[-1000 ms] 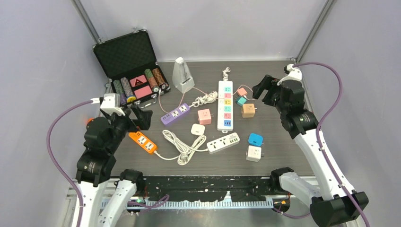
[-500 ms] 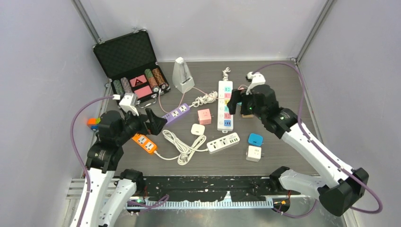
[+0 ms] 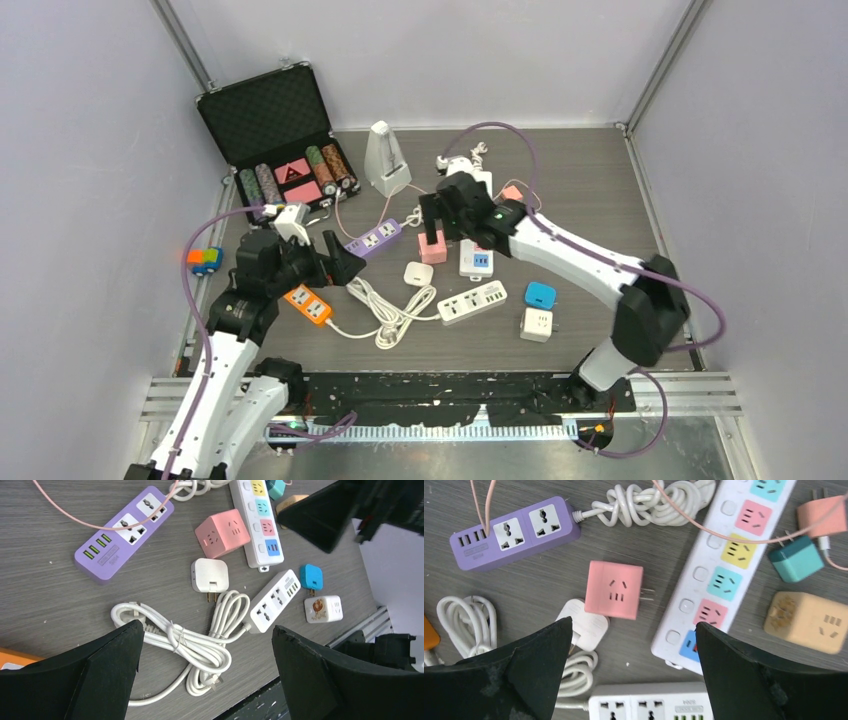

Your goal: Insert the plug

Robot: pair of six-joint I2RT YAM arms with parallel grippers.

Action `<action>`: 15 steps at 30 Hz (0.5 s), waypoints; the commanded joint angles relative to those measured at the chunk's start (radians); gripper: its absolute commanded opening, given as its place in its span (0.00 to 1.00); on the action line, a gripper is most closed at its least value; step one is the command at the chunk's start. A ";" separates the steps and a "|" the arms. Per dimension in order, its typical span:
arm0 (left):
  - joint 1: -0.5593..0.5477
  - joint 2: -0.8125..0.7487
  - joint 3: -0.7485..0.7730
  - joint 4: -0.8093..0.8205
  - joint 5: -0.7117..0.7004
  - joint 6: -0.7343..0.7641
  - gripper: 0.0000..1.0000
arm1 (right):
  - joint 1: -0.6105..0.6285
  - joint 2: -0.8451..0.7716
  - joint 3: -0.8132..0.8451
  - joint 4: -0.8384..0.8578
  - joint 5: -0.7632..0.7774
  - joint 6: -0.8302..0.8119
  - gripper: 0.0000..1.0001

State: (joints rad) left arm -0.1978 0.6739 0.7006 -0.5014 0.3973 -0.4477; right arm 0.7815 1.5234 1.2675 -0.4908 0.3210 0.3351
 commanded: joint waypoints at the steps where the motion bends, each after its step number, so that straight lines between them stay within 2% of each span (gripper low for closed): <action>1: 0.003 -0.005 -0.008 0.088 -0.082 -0.046 1.00 | 0.032 0.156 0.109 0.039 0.037 0.062 0.99; 5: 0.003 -0.011 -0.015 0.070 -0.147 -0.045 1.00 | 0.068 0.272 0.165 0.064 0.054 0.071 1.00; 10: 0.003 -0.013 -0.023 0.052 -0.174 -0.034 1.00 | 0.074 0.403 0.244 0.016 0.090 0.096 0.94; 15: 0.003 -0.004 -0.011 0.008 -0.230 -0.024 1.00 | 0.075 0.465 0.272 0.025 0.071 0.098 0.87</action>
State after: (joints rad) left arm -0.1978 0.6704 0.6777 -0.4862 0.2260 -0.4858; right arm 0.8593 1.9575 1.4895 -0.4713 0.3782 0.4034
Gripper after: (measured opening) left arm 0.994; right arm 0.891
